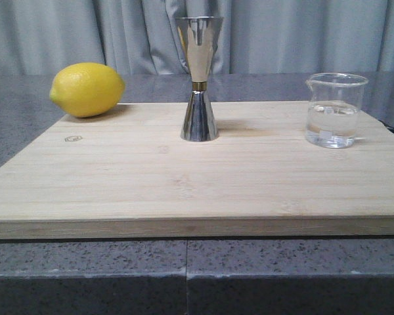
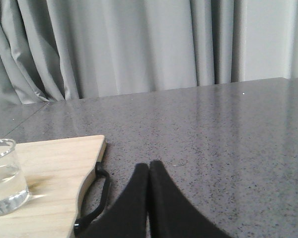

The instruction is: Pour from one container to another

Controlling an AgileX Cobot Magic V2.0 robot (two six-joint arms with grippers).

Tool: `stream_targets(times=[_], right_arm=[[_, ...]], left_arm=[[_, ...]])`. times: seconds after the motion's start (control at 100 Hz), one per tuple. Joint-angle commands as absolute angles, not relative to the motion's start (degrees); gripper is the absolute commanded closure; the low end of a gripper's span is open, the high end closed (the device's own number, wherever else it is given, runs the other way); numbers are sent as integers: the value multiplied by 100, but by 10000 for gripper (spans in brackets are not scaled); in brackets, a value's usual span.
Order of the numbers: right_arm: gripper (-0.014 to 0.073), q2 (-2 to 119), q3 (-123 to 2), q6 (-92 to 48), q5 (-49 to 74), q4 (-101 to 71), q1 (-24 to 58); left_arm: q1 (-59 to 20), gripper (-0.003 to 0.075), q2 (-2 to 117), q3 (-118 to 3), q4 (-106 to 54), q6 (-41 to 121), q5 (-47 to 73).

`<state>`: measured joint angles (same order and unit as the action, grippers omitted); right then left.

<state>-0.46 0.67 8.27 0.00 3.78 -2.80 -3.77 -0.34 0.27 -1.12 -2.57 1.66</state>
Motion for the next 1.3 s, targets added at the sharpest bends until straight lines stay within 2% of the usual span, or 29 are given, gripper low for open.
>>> stream_targets(times=[0.0,0.89,1.05,1.29], right_arm=[[665,-172,116,794,-468,369,-284],[665,-163,-9,794,-545,699,-284],[665,-163,-539,794,-102,737,-284],[665,270,-1769,780,1236,751,-183]], left_arm=[[-374,739,-161,192,-159,-248,-272],[-374,739,-161,38,-159,-248,-315],[-374,739,-161,-450,-159,-248,0],[-374,739,223,-1626,-109,-240,942]])
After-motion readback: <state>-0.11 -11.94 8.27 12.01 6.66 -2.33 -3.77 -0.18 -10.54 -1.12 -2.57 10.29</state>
